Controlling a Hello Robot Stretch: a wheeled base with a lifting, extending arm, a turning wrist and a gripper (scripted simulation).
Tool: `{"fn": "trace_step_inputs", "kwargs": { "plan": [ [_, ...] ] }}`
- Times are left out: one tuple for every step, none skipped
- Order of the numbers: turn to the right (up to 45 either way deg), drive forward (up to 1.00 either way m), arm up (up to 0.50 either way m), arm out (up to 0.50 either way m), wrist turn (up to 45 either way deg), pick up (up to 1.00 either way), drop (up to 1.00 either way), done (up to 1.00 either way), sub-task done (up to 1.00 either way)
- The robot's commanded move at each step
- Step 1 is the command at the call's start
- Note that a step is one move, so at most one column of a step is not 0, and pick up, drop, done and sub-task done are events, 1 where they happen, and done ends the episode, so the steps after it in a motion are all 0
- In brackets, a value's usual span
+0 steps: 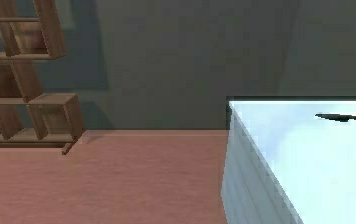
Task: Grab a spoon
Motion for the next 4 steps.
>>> {"fn": "trace_step_inputs", "kwargs": {
  "plan": [
    [0.0,0.0,0.0,0.14,0.0,0.0,0.0,0.0,0.0],
    [0.0,0.0,0.0,0.0,45.0,0.0,0.0,0.0,0.0],
    [0.0,0.0,0.0,0.0,45.0,0.0,0.0,0.0,0.0],
    [0.0,0.0,0.0,0.0,45.0,0.0,0.0,0.0,0.0]
  ]
}}
